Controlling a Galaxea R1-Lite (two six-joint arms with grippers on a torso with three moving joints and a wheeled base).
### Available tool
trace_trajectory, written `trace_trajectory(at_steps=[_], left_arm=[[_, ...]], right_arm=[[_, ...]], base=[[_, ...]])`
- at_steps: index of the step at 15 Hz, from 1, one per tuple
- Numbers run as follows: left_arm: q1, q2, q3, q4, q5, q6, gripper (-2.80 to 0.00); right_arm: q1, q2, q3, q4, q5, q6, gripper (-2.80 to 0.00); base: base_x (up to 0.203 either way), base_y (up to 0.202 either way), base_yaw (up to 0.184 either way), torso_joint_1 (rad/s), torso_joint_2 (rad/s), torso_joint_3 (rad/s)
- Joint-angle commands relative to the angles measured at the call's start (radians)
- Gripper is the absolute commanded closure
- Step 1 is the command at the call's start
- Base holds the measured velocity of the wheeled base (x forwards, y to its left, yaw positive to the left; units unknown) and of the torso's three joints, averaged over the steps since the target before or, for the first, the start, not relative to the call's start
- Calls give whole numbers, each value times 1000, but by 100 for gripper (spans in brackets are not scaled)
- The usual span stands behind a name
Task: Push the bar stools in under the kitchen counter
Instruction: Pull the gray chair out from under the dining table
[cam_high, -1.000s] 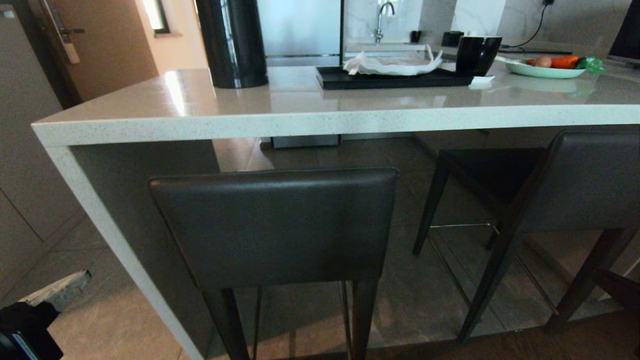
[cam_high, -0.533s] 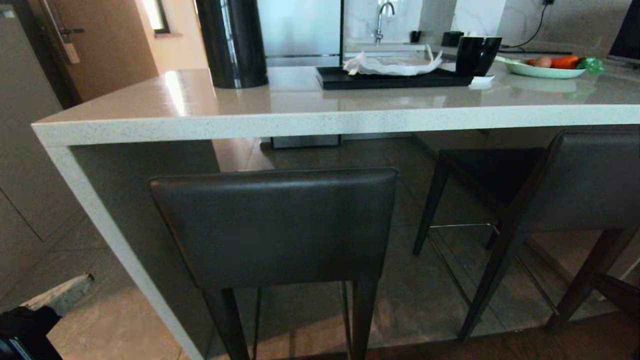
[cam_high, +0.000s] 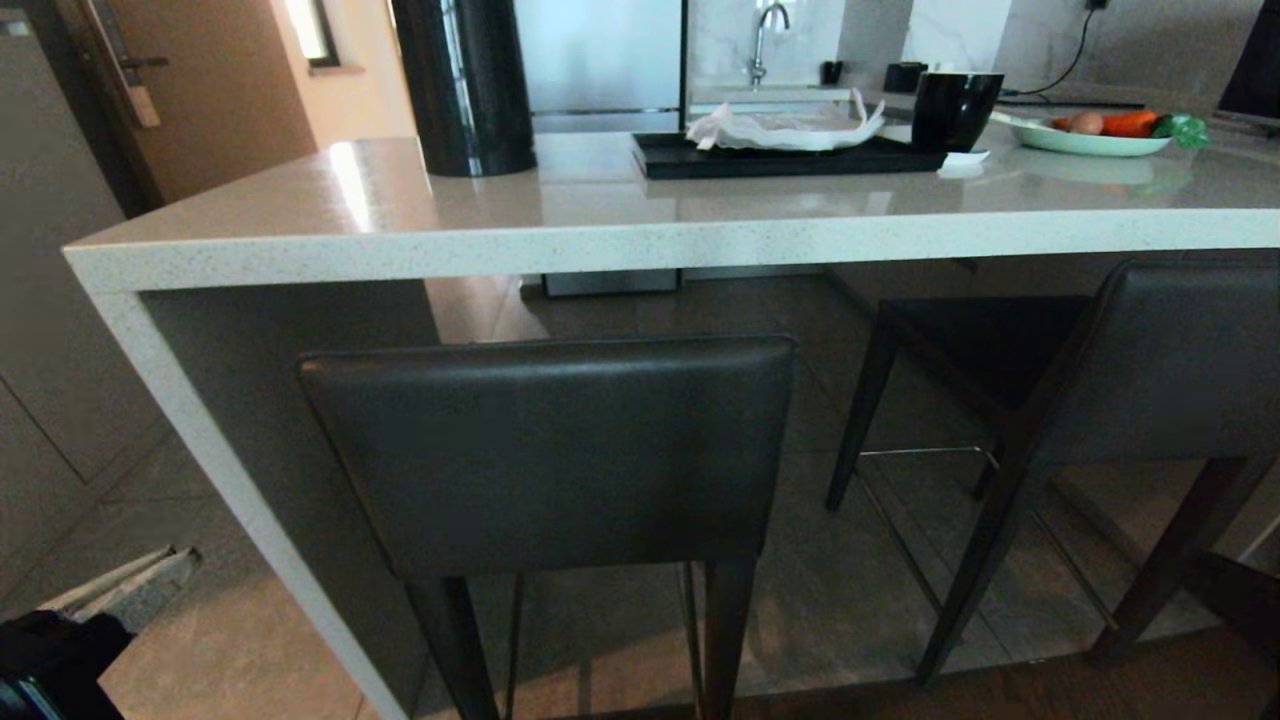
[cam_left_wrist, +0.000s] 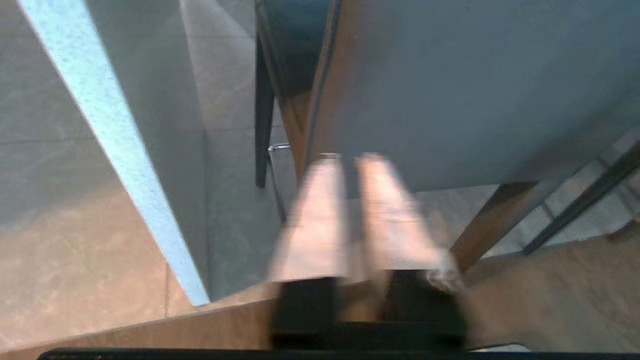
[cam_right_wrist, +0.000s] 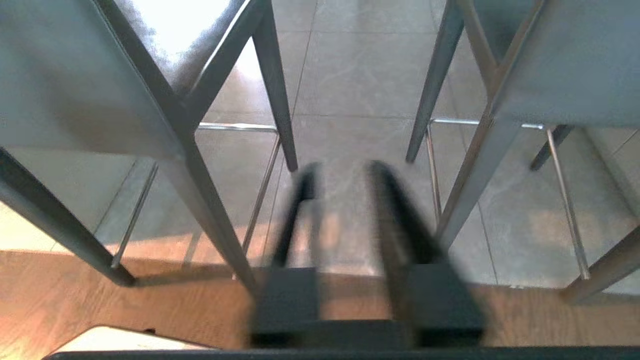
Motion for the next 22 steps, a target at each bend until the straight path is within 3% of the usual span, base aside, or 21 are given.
trace_trajectory(at_steps=[1, 13, 16, 18, 20, 22], left_arm=[[-19, 0, -11, -4, 0, -4, -280], [-16, 84, -8, -7, -12, -19, -280], [-2, 164, 4, -107, -143, -25, -280], [18, 254, 44, -246, -207, -26, -280], [82, 335, 93, -425, -292, -27, -280], [173, 351, 109, -466, -436, -27, -280]], right_arm=[[0, 0, -10, -9, -2, 4, -280], [1, 95, -24, -27, 3, 28, -280], [14, 258, -22, -175, 52, 28, -280], [20, 385, -16, -339, 106, 27, -280], [27, 463, -2, -465, 242, 27, -280], [39, 480, 0, -482, 336, 28, -280]], base=[[0, 0, 0, 0, 0, 0], [0, 0, 0, 0, 0, 0], [0, 0, 0, 0, 0, 0], [0, 0, 0, 0, 0, 0], [0, 0, 0, 0, 0, 0], [0, 0, 0, 0, 0, 0]])
